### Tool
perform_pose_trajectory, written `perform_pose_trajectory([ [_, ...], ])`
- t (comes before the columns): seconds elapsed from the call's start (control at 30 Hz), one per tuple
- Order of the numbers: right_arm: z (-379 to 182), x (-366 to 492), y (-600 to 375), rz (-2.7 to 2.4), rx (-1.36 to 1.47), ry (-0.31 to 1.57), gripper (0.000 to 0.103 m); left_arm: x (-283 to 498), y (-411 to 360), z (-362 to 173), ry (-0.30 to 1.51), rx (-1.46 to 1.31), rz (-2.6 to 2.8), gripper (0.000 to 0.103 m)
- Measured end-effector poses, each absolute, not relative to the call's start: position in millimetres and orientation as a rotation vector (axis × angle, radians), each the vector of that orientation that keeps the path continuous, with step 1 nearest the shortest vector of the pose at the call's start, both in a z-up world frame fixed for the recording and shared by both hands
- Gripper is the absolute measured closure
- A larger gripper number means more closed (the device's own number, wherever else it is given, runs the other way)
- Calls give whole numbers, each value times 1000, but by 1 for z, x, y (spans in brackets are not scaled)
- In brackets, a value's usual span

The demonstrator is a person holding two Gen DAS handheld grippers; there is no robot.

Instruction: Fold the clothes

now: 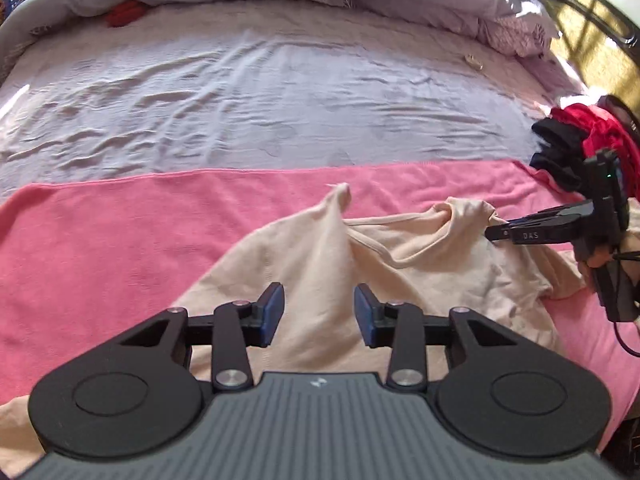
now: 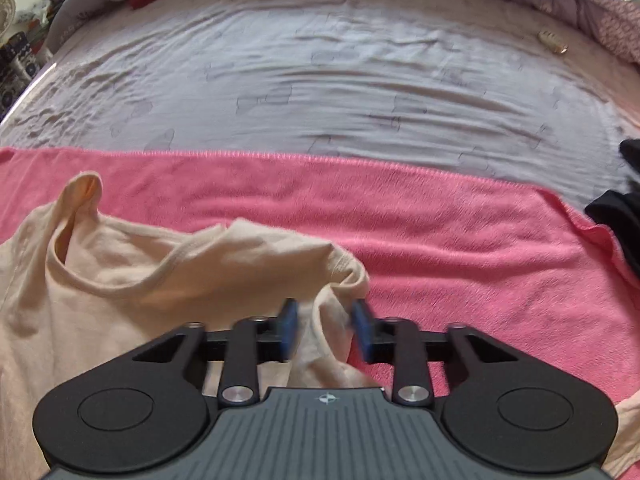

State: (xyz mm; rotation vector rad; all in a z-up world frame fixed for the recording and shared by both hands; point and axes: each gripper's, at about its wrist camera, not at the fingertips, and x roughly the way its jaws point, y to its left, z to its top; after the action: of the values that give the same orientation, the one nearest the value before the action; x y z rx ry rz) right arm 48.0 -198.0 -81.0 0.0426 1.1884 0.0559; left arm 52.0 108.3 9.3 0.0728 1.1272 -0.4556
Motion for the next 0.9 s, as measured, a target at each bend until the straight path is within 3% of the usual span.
perform_pose_trajectory([
  [0.2,-58,37,-239,-6,100,1063,99,63,64,-57,1321,136,-280,59],
  [0.33,-41,47,-275,-154,8,969,101,59,60,-60,1312,173,-256,58],
  [0.43,-41,54,-312,-65,216,988,98,58,61,-55,1307,185,-255,58],
  [0.53,-44,52,-313,132,295,1012,78,62,70,-35,1238,169,-267,58],
  [0.6,-50,54,-296,231,239,1044,44,70,77,-21,1189,186,-266,57],
  [0.67,-57,58,-279,297,184,1072,42,86,81,-17,1161,241,-273,55],
  [0.77,-72,63,-256,328,135,1106,30,107,86,-28,1178,280,-299,54],
  [0.83,-80,63,-244,352,130,1123,37,120,89,-42,1213,287,-314,54],
  [0.87,-84,60,-236,344,111,1138,72,123,89,-50,1224,306,-302,54],
  [0.9,-85,57,-233,330,105,1136,96,125,87,-58,1234,330,-286,54],
])
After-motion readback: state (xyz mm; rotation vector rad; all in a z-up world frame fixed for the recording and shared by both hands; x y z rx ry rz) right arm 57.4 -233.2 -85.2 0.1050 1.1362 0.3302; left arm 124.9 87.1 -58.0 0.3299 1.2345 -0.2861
